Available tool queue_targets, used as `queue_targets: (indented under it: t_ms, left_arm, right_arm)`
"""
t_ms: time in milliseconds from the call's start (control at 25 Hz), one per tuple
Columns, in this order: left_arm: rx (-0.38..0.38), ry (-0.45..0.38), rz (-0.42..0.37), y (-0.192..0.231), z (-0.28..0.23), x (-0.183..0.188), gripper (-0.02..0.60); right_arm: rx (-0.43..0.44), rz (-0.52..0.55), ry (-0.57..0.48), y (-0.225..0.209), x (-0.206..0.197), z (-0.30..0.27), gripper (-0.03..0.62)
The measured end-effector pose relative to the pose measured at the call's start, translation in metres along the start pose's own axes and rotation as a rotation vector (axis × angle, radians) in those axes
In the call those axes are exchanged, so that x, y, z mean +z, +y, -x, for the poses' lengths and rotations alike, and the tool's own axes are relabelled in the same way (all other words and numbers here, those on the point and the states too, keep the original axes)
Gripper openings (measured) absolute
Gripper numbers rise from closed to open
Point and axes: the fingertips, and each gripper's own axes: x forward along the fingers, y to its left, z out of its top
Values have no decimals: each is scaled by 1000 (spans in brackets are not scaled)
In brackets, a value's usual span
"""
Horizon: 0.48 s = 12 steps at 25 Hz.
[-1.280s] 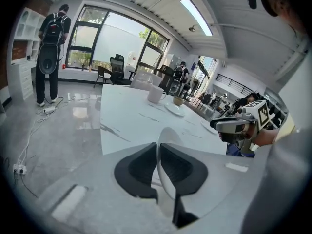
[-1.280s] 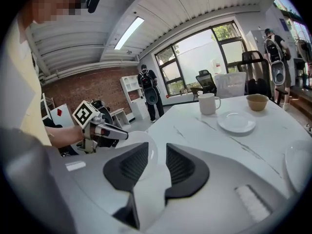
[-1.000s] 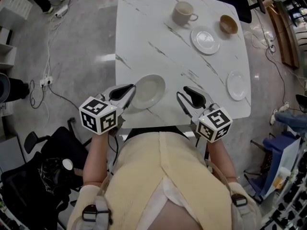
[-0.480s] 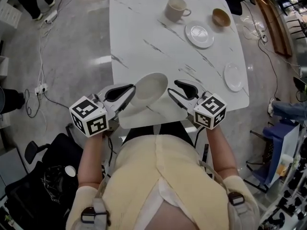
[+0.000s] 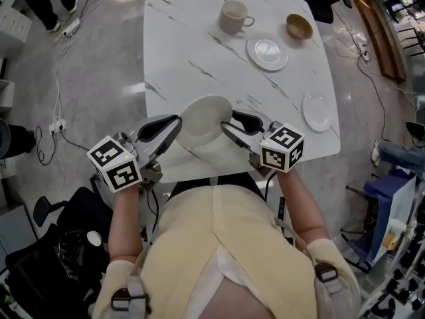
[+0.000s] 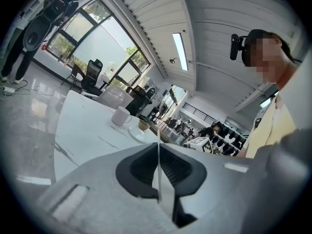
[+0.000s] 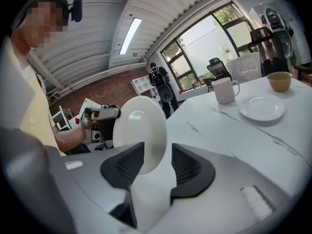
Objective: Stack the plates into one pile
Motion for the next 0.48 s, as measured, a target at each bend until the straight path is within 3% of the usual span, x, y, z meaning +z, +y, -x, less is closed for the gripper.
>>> queue_targets:
  t_ms: [160,280,480]
  left_arm:
    - [-10,-16,1,-8,-16,7,9]
    - [-14,-29,21,-8,-27,10,9]
    - [0,-36,33,-3,-48,15,9]
  right_arm:
    - [1,-16,-19,-11,9,13,150]
    - [-18,-29,-43,-23,16,23,93]
    - [-49,-42,-60,-41,27,37,77]
